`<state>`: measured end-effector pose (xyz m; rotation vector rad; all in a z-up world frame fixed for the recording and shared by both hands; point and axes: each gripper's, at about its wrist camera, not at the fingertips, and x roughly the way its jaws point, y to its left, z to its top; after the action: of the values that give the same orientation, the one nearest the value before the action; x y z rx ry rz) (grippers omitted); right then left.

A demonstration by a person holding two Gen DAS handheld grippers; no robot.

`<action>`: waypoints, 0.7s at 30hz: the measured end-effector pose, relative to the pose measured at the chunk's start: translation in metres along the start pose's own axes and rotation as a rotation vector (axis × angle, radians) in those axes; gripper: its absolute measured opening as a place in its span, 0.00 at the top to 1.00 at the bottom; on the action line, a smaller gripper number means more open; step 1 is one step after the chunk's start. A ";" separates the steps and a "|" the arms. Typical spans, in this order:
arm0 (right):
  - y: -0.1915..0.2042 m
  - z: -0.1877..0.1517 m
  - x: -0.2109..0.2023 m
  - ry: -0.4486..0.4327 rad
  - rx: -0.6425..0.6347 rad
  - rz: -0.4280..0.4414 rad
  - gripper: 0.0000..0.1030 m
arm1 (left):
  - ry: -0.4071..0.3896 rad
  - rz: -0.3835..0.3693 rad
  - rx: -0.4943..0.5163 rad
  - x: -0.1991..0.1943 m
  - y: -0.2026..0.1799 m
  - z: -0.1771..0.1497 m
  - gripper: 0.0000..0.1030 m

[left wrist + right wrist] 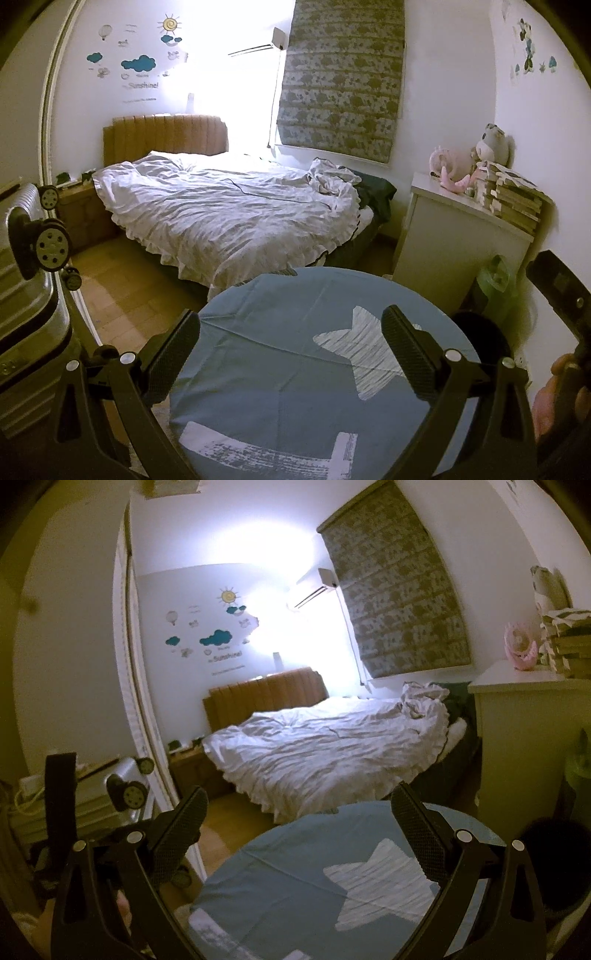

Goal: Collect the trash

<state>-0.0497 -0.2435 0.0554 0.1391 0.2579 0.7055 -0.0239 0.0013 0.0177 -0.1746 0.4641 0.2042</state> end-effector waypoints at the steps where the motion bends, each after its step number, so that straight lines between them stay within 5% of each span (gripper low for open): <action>1: 0.000 0.000 0.001 0.001 0.004 0.000 0.05 | 0.003 0.000 0.002 0.001 -0.001 0.000 0.05; 21: -0.018 -0.009 0.010 0.019 0.051 -0.007 0.05 | 0.033 -0.014 0.025 0.013 -0.001 -0.002 0.05</action>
<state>-0.0340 -0.2504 0.0408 0.1798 0.2950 0.6937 -0.0128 0.0018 0.0097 -0.1568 0.4981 0.1818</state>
